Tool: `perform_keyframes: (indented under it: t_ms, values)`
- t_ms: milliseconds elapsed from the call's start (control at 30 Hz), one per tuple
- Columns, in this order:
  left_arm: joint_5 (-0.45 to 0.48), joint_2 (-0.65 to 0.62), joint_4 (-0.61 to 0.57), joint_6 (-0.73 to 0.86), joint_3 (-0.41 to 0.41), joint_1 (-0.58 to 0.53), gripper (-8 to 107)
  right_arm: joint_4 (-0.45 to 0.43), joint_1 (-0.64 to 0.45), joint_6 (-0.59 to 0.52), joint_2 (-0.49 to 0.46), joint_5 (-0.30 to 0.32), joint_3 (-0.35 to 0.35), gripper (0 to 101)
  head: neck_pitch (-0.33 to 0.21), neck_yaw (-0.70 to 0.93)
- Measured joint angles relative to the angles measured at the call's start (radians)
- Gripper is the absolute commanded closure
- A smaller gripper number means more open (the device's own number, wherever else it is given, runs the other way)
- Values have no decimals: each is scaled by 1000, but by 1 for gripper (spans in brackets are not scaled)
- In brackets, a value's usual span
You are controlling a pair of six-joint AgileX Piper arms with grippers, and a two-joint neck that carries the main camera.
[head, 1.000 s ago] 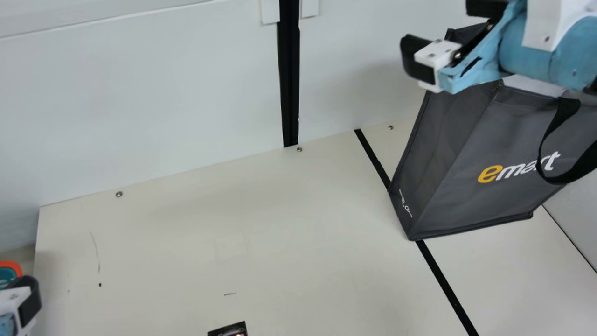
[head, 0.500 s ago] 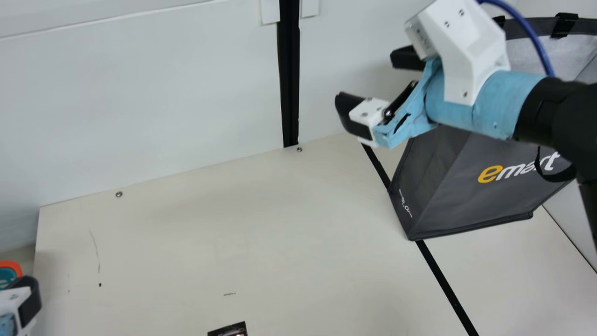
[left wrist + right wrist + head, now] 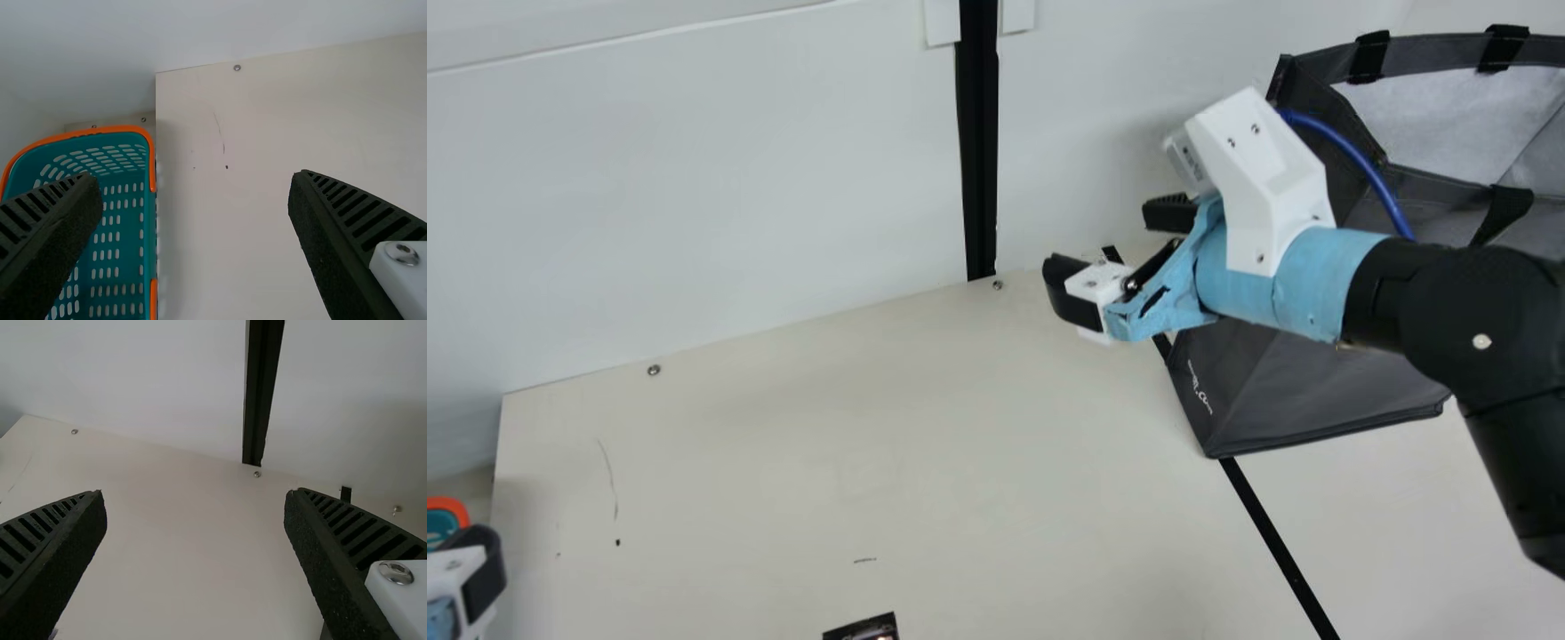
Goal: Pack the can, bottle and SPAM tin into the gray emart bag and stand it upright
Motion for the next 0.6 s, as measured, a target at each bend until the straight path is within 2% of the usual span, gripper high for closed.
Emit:
perform_keyframes:
  t_ms: [333,600]
  values:
    - [0,0,0,0,0,0,9,31,-14,11,-29,-2,126,6,0,-2]
    - [0,0,0,0,0,0,9,47,-19,4,-30,-8,144,6,0,-2]
